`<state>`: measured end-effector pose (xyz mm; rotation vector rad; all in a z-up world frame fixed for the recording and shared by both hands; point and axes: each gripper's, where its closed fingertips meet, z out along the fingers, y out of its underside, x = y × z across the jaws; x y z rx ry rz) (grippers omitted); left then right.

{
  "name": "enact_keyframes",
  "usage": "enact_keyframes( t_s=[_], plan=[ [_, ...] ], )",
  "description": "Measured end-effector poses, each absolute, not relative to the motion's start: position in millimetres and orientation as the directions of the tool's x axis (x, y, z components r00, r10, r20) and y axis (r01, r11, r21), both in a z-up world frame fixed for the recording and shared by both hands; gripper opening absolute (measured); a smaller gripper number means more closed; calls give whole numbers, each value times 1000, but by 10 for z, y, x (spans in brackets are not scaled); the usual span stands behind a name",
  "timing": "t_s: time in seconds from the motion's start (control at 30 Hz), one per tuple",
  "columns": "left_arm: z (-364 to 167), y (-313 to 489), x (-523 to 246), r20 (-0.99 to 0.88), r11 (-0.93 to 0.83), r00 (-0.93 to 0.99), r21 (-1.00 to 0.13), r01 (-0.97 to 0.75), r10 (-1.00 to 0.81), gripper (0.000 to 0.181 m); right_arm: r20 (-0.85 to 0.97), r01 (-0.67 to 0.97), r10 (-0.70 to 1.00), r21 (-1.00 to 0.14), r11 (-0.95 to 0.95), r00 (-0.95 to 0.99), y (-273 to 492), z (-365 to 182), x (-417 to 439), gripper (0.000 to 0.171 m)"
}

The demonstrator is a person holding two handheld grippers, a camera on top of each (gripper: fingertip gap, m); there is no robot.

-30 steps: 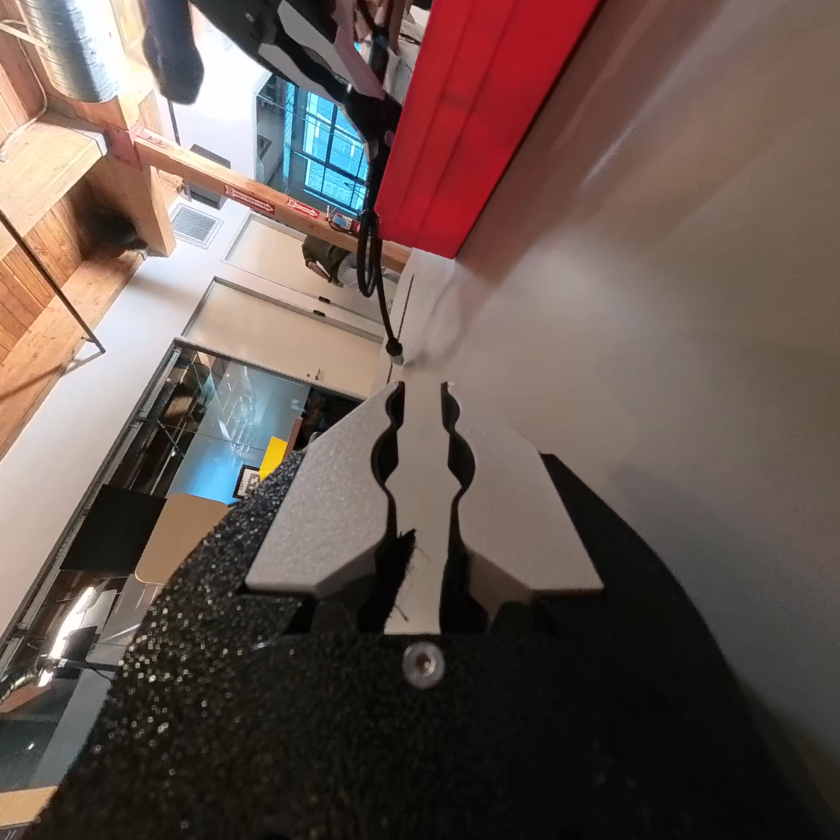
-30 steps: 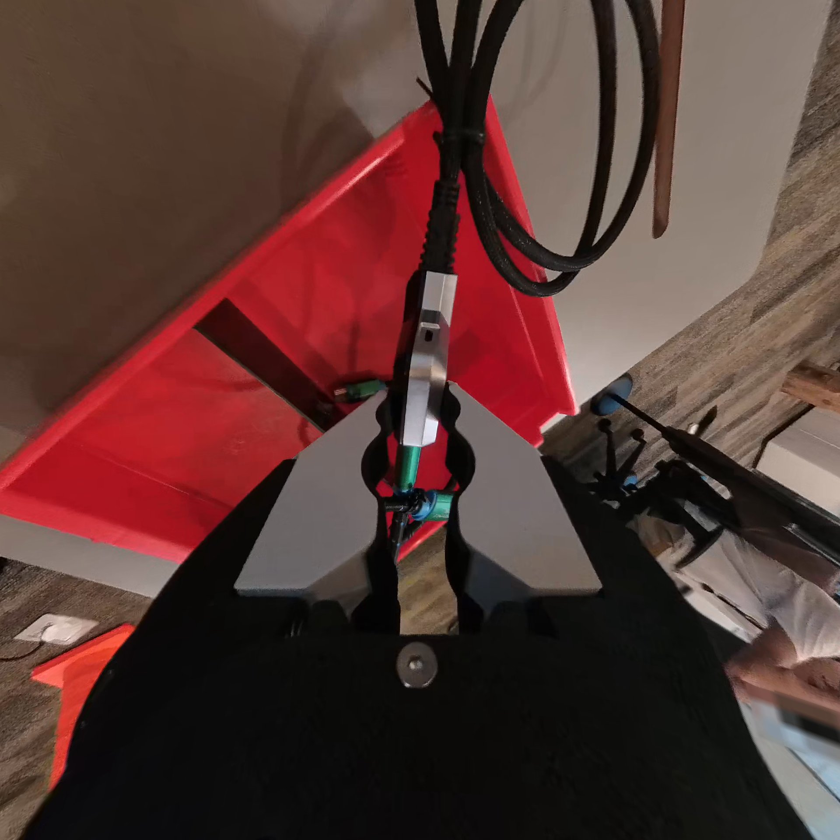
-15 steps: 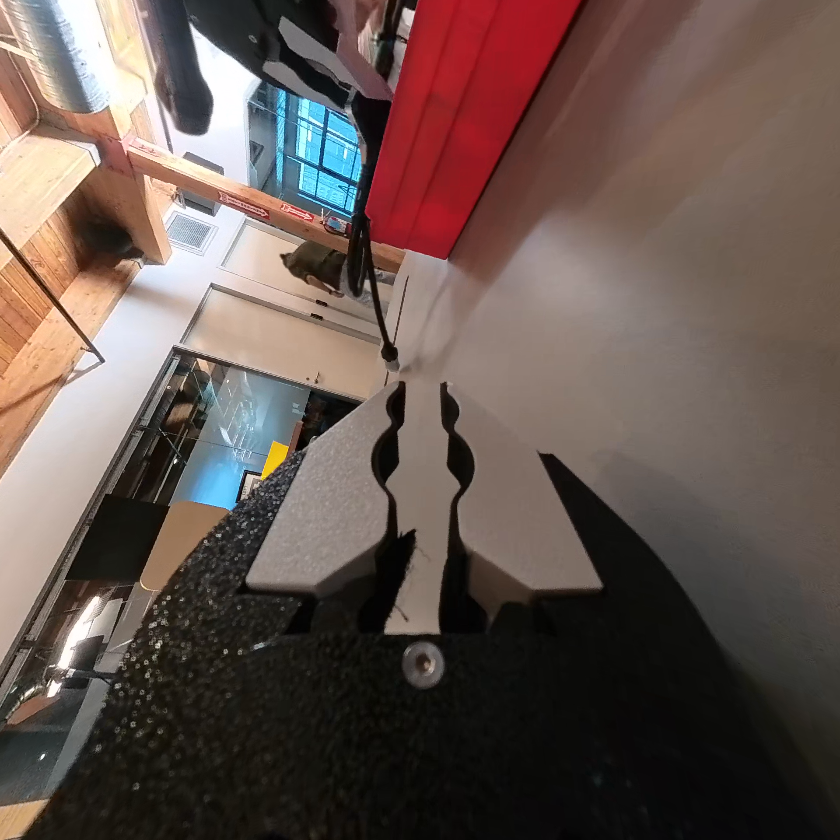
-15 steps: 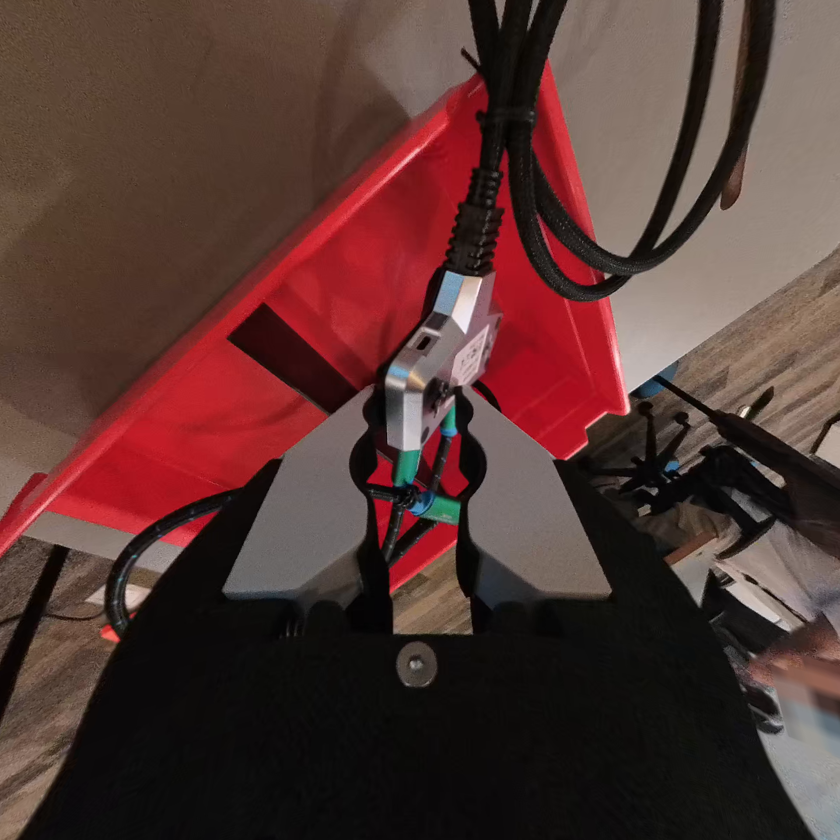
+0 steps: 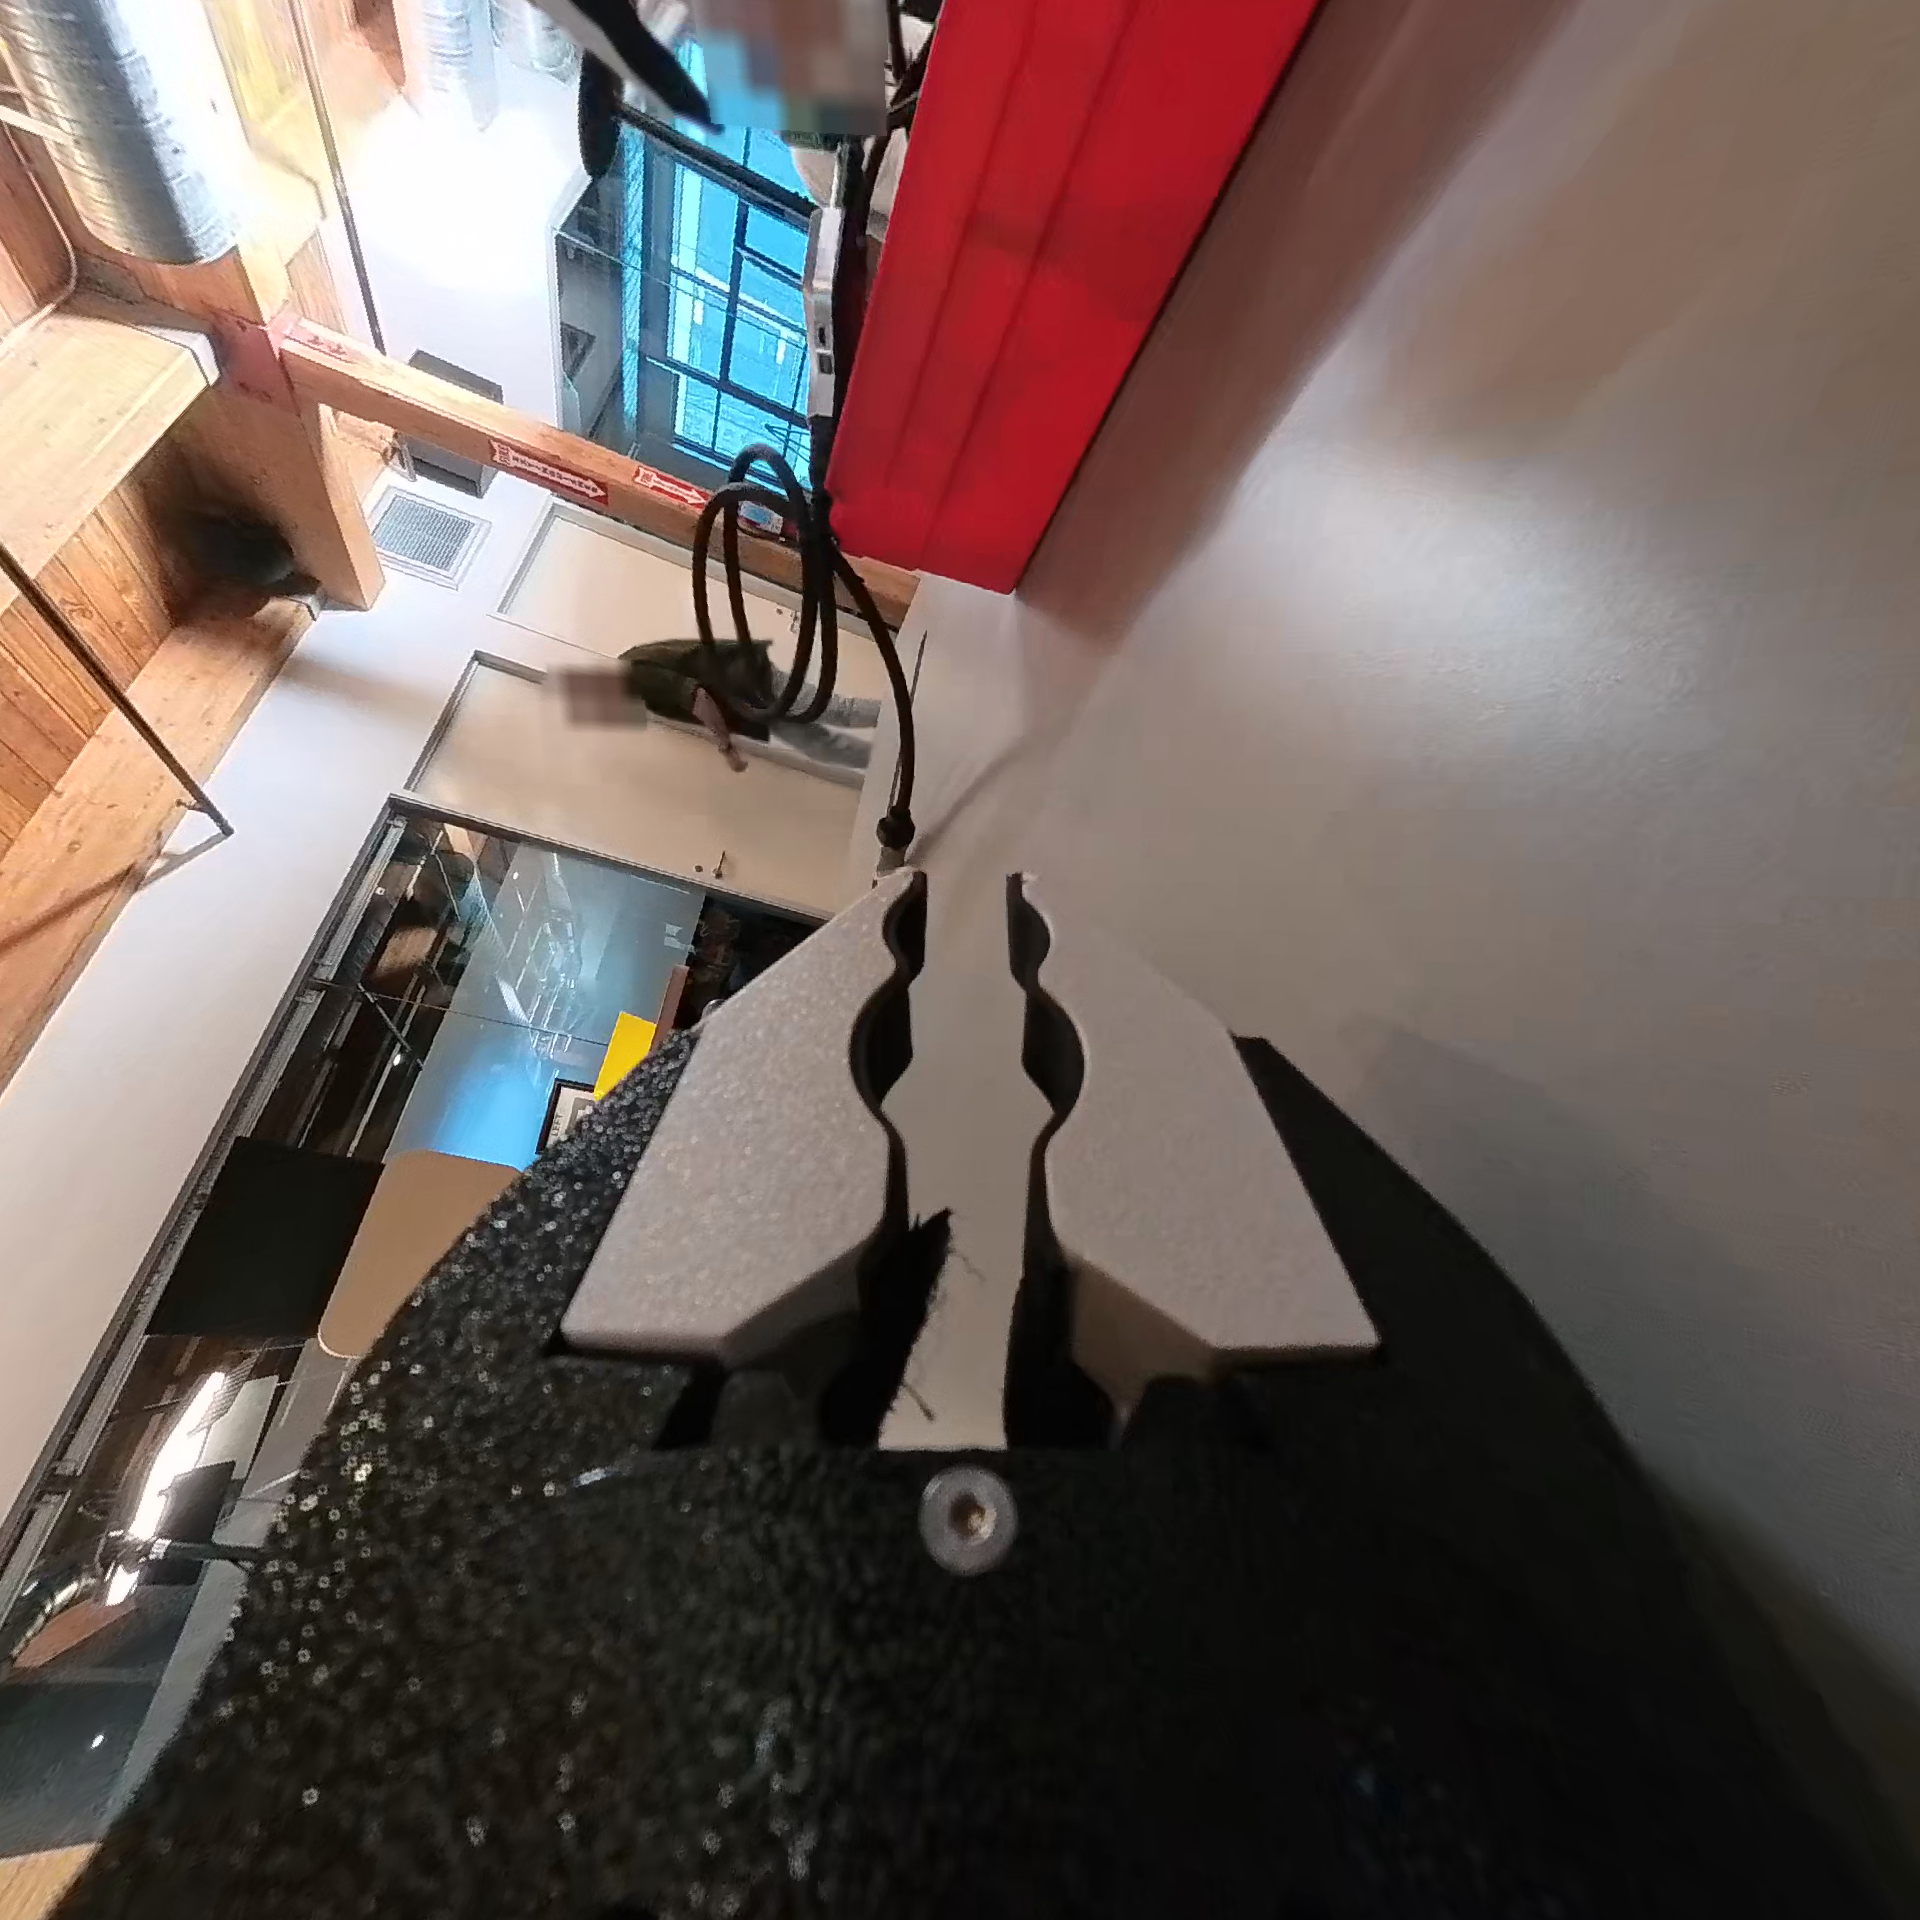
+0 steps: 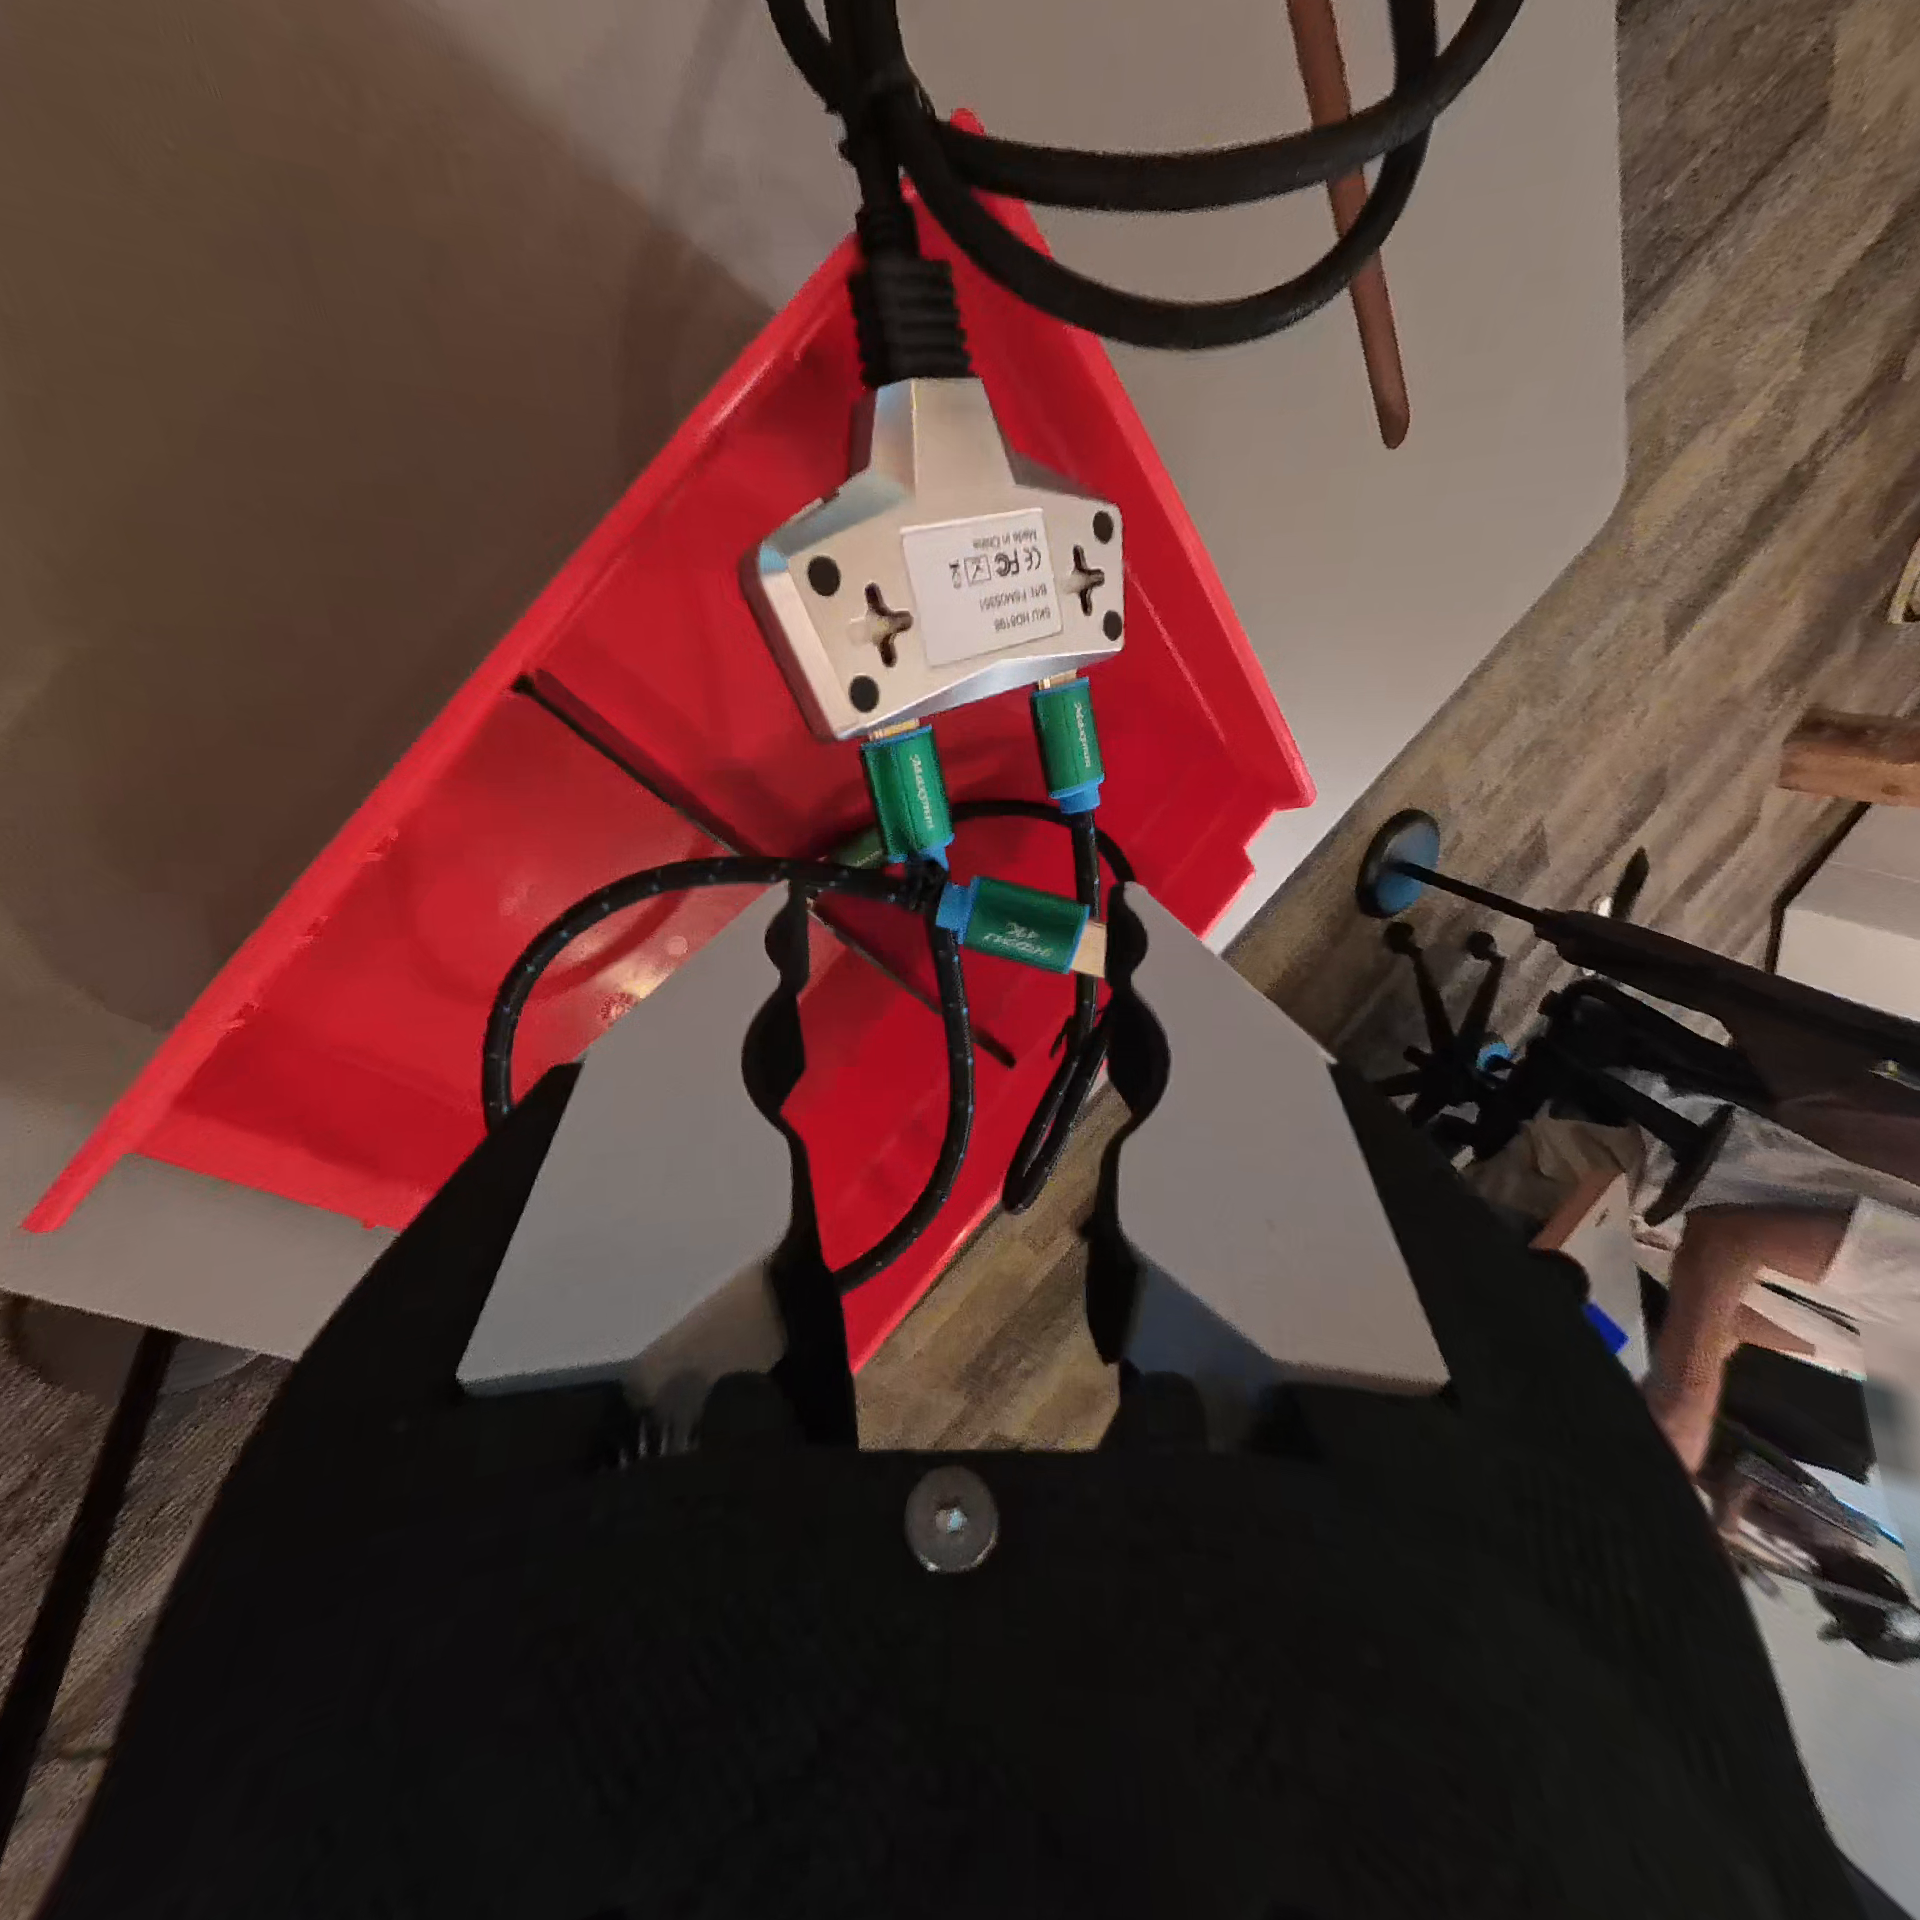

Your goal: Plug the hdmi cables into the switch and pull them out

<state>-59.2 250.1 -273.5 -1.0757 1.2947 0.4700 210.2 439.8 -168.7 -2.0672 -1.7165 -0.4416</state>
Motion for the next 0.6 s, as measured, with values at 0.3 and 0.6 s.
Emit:
enact_keyframes(
  t_s=[0.3, 0.6],
  plan=[
    [-2750, 2508, -584, -928, 466, 258, -359, -809, -267, 13, 615, 979, 788, -133, 152, -38, 4288, -1727, 1026, 69],
    [-2758, 2486, -579, -926, 474, 257, -364, -802, -277, 12, 595, 947, 755, 302, 108, -276, 4886, -2394, 755, 61]
  ],
)
